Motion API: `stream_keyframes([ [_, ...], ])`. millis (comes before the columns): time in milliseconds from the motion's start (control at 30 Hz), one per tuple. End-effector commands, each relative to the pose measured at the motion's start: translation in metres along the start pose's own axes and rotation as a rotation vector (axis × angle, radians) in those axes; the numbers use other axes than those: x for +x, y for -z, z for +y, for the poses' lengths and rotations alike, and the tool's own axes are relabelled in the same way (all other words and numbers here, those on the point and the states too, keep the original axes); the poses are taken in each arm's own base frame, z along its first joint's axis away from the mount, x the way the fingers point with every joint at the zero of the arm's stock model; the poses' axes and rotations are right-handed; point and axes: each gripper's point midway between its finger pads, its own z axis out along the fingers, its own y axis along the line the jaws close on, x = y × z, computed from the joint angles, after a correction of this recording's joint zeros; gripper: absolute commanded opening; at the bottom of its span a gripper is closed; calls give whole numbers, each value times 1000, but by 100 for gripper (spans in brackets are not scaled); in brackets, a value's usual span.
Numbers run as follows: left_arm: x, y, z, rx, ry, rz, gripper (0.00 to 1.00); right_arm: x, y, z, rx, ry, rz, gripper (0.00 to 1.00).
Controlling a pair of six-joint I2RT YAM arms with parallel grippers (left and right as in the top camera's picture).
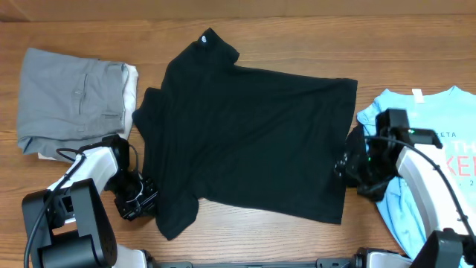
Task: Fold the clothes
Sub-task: 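Grasp the shirt's bottom hem corners with both grippers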
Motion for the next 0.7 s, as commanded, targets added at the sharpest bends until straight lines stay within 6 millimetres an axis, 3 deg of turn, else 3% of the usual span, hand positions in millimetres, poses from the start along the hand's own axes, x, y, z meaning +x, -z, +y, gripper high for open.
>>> stream_keyframes([
  [0, -2, -1, 3, -20, 20, -11, 4, 14, -16, -18, 38, -121, 49, 83],
  [67, -2, -1, 3, -24, 15, -12, 4, 25, -25, -24, 40, -186, 88, 82],
  [200, -3, -1, 5, -35, 11, -17, 7, 37, -40, -18, -27, -225, 140, 67],
  [267, -3, -1, 5, -36, 7, -16, 14, 38, -48, -18, -38, -265, 142, 61],
  [333, -2, 0, 5, -36, -5, -14, 28, 41, -52, -20, -37, -290, 147, 52],
  [400, -3, 3, 4, -36, -33, -14, 33, 48, -56, -24, -29, -309, 171, 47],
  [467, -6, 9, 2, -35, -61, -19, 33, 54, -61, -28, -17, -315, 188, 51],
  [533, -10, 18, -1, -30, -67, -32, 32, 59, -64, -32, -6, -319, 197, 62],
  [667, -18, 38, -8, -24, -77, -65, 33, 60, -67, -35, 3, -320, 197, 63],
])
